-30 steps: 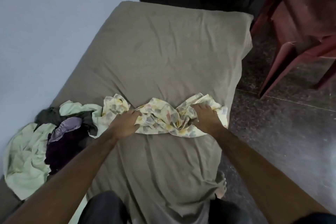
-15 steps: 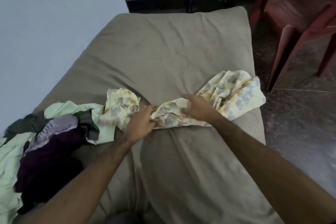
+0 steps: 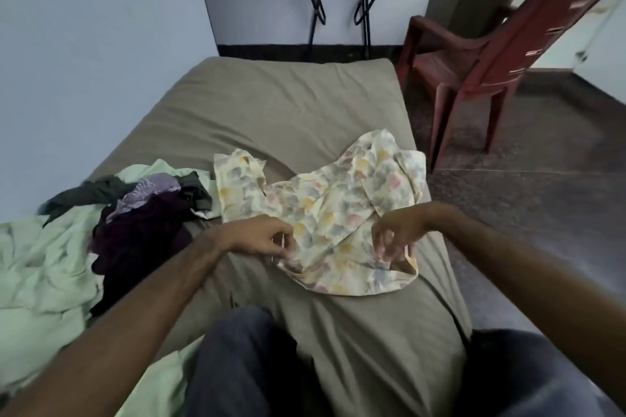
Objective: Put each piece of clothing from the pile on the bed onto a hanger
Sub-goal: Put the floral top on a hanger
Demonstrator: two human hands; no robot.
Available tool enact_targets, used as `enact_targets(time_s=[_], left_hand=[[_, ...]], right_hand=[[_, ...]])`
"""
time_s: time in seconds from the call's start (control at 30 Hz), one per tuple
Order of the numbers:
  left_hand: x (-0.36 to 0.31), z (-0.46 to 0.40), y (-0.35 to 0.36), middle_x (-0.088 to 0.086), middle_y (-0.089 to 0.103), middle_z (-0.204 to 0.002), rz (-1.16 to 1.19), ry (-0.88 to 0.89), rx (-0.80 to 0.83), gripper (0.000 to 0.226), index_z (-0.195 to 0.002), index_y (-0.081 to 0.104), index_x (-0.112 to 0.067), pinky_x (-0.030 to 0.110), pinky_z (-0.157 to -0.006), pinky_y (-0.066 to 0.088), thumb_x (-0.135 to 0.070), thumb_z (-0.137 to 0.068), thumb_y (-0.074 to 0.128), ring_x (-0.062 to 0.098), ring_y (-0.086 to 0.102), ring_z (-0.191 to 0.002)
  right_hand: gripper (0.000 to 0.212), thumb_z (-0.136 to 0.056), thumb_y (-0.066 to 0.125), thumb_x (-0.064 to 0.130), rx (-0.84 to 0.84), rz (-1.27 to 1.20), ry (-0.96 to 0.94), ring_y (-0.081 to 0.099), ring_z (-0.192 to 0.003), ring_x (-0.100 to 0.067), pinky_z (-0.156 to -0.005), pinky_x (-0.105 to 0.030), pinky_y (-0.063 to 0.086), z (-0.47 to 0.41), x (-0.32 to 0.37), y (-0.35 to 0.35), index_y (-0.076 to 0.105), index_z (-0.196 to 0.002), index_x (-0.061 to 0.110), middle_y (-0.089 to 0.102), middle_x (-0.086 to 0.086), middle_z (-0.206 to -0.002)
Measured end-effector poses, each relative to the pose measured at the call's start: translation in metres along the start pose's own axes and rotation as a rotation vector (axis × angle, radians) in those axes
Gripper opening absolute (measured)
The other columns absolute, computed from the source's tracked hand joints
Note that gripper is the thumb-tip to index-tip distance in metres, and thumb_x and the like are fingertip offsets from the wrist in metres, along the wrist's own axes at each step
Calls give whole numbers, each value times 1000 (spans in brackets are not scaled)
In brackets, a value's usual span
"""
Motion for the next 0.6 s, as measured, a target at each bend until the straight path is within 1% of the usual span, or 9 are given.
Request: enact_targets(time_s=[0.1,0.13,0.17,0.27,0.33,0.4,0.47,0.53,0.6], left_hand=[[29,6,-25,-11,66,-105,-146,-84,-282,24,-102,61,-29,38,-87,50,-51,-92,59,10,62,-98],[42,9,-29,-10,61,-112,-195,-125,-328,30,-107,59,-31,40,-90,48,-54,-88,56,12,59,-106],[53,10,-25,-8,58,-118,-207,-156,-314,37,-114,57,-31,41,-92,47,-53,-84,58,14,56,-112],[73,9,23,-2,48,-131,-221,-164,-47,61,-134,48,-23,42,-98,44,-42,-80,67,17,50,-120],[80,11,49,0,42,-138,-263,-174,28,70,-144,41,-19,42,-99,45,-35,-80,67,18,47,-125],[80,10,50,-2,40,-139,-363,-170,-26,69,-147,38,-21,39,-98,46,-32,-85,67,16,46,-125],[72,8,39,-4,42,-136,-529,-132,-118,63,-145,39,-25,39,-97,44,-31,-87,63,16,47,-123],[67,9,30,-4,48,-132,-593,-135,-223,56,-138,44,-28,42,-96,42,-22,-85,58,17,50,-121],[65,14,23,-4,56,-122,-621,-143,-332,45,-126,55,-26,41,-91,43,-15,-82,59,18,57,-113]], right_hand=[[34,-92,72,28,-388,85,-112,64,-93,-14,-70,-15,45,-3,23,-26,60,-122,20,66,6,-105],[41,-90,74,33,-426,41,-158,62,-94,-13,-73,-17,45,-6,30,-22,58,-126,22,63,7,-109],[49,-87,76,38,-400,-5,-189,62,-96,-13,-77,-20,47,-11,36,-9,56,-130,25,62,8,-110],[69,-82,78,48,-270,73,-208,61,-101,-17,-85,-31,49,-32,51,48,45,-139,28,63,3,-114],[61,-86,74,43,-333,188,-263,61,-99,-20,-80,-32,45,-35,62,69,46,-137,25,64,-2,-115],[48,-86,76,33,-292,97,-348,56,-86,-12,-71,-28,41,-31,69,83,55,-127,21,62,2,-103],[43,-83,81,23,-57,-130,-358,51,-75,-2,-67,-19,41,-21,63,97,60,-119,16,58,10,-89],[49,-82,82,13,167,-267,-321,57,-77,1,-70,-15,45,-8,52,109,60,-126,17,63,14,-87],[64,-83,81,12,185,-314,-283,64,-86,-4,-75,-15,48,-1,38,112,51,-139,22,68,8,-95]])
Point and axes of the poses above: each hand's wrist, its own z-axis away from the middle knuckle, its own y-axis out of the palm, x = y × z, the point moved 10 cm from there along -z, towards the middle knuckle
